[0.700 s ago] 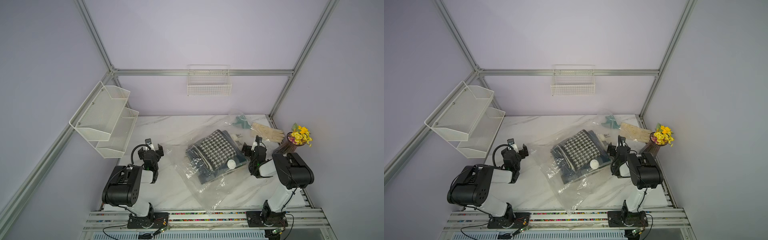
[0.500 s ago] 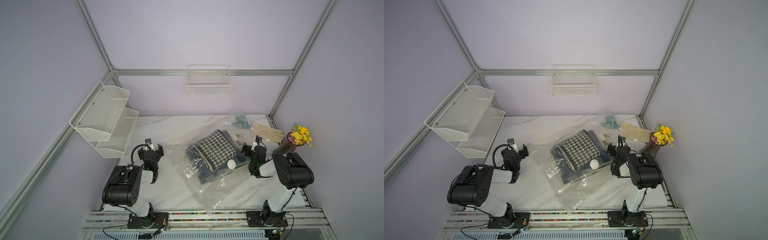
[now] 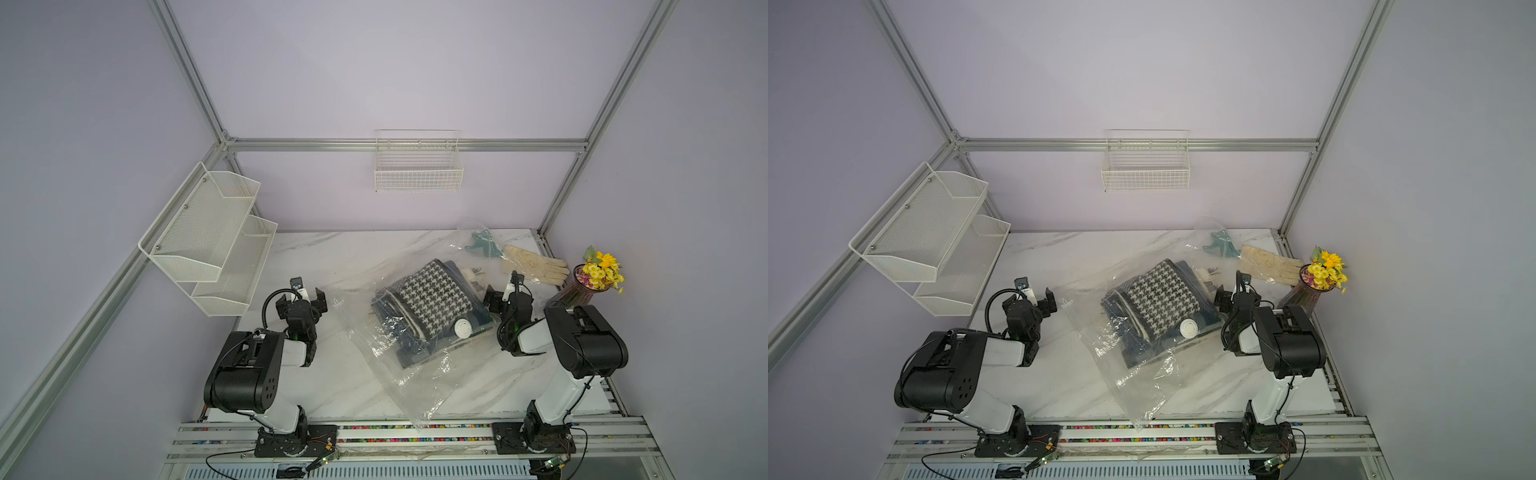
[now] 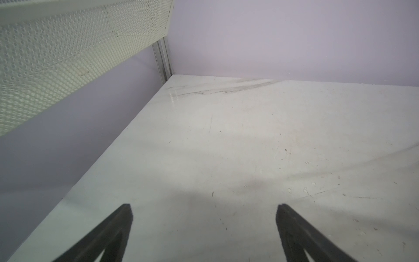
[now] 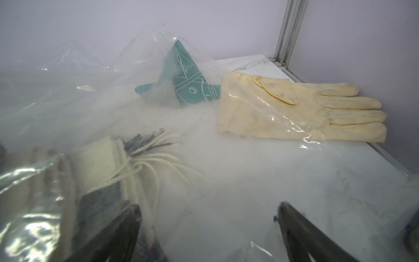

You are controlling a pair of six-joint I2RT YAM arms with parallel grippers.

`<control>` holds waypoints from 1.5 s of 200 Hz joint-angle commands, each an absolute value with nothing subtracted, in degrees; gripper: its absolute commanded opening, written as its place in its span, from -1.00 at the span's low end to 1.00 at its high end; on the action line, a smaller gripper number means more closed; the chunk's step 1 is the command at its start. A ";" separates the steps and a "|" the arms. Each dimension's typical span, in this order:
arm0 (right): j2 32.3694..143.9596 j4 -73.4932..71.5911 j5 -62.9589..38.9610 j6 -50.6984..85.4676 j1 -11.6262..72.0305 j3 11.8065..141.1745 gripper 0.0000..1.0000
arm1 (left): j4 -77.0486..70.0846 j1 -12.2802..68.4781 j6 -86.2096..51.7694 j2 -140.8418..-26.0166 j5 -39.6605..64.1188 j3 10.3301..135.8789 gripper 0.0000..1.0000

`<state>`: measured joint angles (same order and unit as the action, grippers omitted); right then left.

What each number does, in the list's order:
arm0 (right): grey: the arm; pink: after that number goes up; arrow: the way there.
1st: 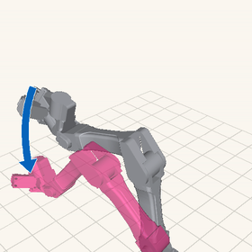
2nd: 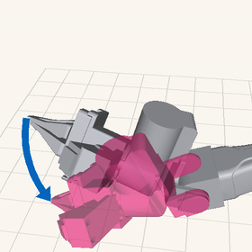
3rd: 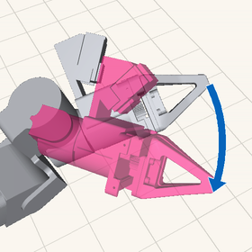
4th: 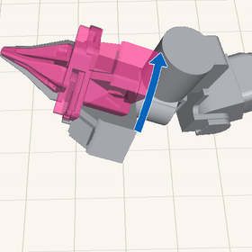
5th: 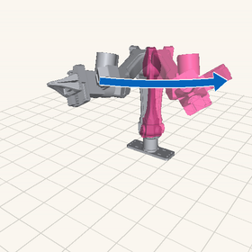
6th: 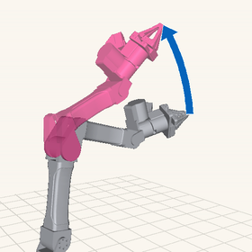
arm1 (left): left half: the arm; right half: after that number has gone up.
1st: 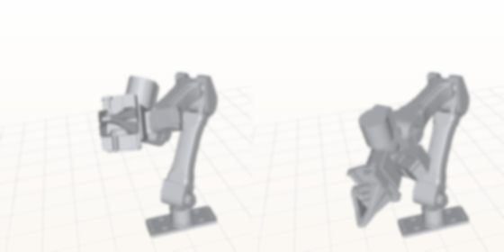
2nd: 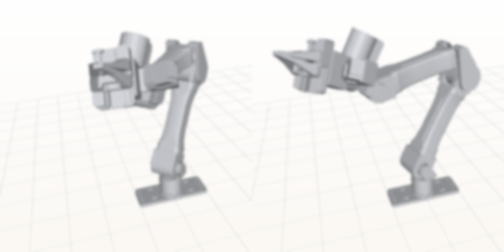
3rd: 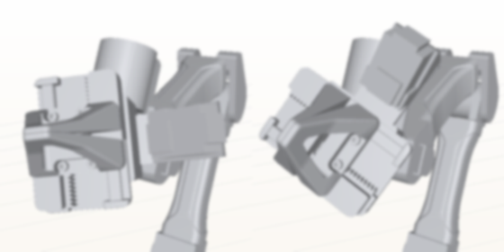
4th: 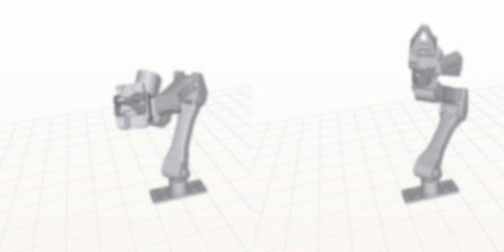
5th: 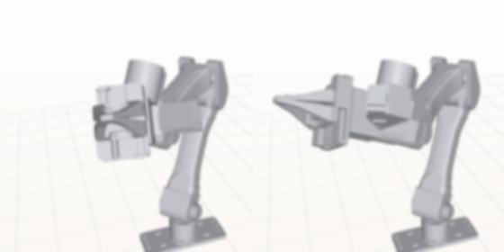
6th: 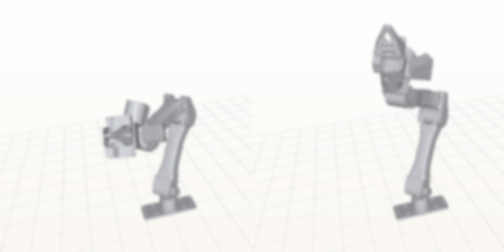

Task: Take the scarf out of the vacuum bag
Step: Open the vacuum bag at the center of the board.

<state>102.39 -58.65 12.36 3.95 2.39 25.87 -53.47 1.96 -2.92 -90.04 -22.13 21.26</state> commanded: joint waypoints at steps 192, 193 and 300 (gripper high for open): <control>55.98 -7.93 3.83 8.22 12.38 41.05 0.95 | -27.02 3.93 -4.35 -63.86 -22.51 34.04 0.99; 55.83 -7.50 3.31 8.38 12.54 41.35 0.95 | -26.56 3.94 -4.46 -63.48 -22.37 34.29 0.99; 57.97 16.93 -8.68 10.32 36.79 58.30 0.94 | 7.68 4.13 -26.42 -51.52 2.62 51.55 1.00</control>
